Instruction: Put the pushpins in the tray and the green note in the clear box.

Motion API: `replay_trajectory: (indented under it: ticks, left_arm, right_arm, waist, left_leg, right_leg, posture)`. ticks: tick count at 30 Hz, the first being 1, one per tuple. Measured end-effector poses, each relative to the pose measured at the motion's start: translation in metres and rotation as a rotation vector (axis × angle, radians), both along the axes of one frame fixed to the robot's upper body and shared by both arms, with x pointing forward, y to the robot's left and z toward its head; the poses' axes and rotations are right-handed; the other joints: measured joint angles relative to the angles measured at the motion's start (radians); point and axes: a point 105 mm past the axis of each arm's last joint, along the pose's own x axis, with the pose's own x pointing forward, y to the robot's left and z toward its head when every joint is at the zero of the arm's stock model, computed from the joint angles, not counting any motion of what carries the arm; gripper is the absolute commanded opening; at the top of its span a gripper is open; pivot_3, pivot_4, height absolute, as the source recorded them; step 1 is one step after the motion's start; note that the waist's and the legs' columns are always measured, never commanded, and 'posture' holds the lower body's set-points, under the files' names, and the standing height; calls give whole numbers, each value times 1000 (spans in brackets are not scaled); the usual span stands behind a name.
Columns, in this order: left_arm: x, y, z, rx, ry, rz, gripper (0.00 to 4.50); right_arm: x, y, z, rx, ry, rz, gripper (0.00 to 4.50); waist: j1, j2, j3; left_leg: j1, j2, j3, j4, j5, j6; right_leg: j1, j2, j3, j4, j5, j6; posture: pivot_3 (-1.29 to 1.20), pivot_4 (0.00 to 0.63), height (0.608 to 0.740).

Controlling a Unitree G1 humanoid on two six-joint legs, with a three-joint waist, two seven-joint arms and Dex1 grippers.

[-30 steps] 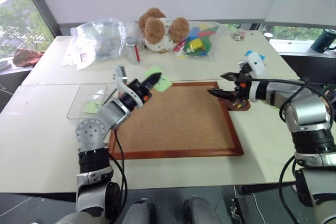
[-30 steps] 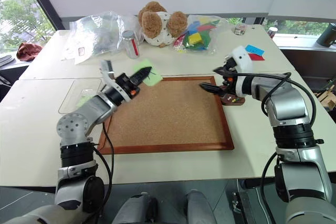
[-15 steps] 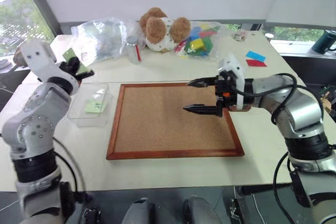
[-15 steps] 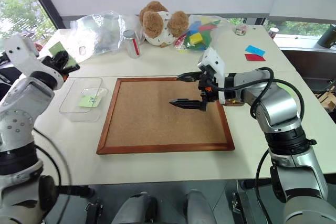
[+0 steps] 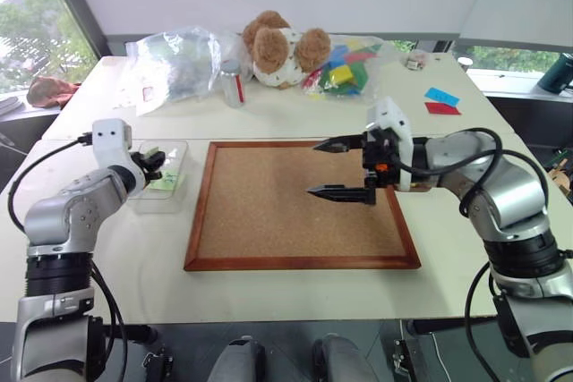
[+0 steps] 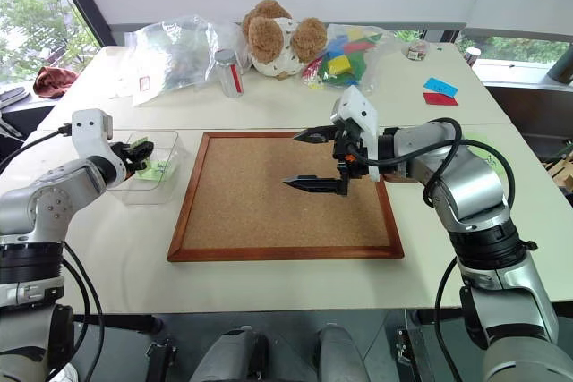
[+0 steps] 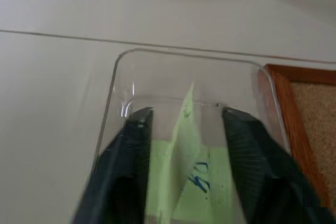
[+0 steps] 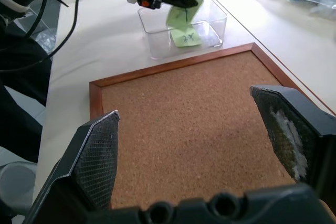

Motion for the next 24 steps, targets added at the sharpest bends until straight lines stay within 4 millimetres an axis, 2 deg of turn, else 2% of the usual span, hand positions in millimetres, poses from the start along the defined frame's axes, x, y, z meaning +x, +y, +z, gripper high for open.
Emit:
replay_trajectory:
  ticks: [2,3,12,15,19,24]
  left_arm:
    - [0,0,0,10,1,-9,4261]
    - [0,0,2,20,-2,-12,4466]
    - [5,-10,50,185,-151,-68,4466]
    - [1,-21,62,186,-175,-142,4466]
    - [-14,-54,79,108,-221,-354,4466]
    - [-55,-89,86,60,-235,-693,4466]
  right_arm:
    - [1,-1,-1,2,3,-10,4373]
    - [1,-1,-1,2,2,-15,4373]
    - [3,-1,0,7,-9,-35,4373]
    - [5,-3,-1,5,-11,-43,4373]
    - [9,-10,-2,-14,-10,-68,4373]
    - [8,-25,-9,-52,9,-101,4373]
  waist:
    - [0,0,0]
    - [0,0,0]
    - [0,0,0]
    - [-1,0,0]
    - [-2,0,0]
    - [-5,0,0]
  left_leg:
    - [0,0,0,0,0,0]
    - [0,0,0,0,0,0]
    - [-1,0,0,0,0,0]
    - [-2,0,0,0,0,0]
    - [-3,0,0,1,0,0]
    - [-4,0,0,1,0,0]
  right_leg:
    - [0,0,0,0,0,0]
    - [0,0,0,0,0,0]
    - [0,0,0,0,0,0]
    - [-1,0,0,0,0,0]
    - [-3,0,0,0,0,0]
    - [-3,0,0,0,0,0]
  posture:
    - [0,150,740]
    - [0,150,740]
    - [0,150,740]
    - [0,150,740]
    - [0,150,740]
    - [0,150,740]
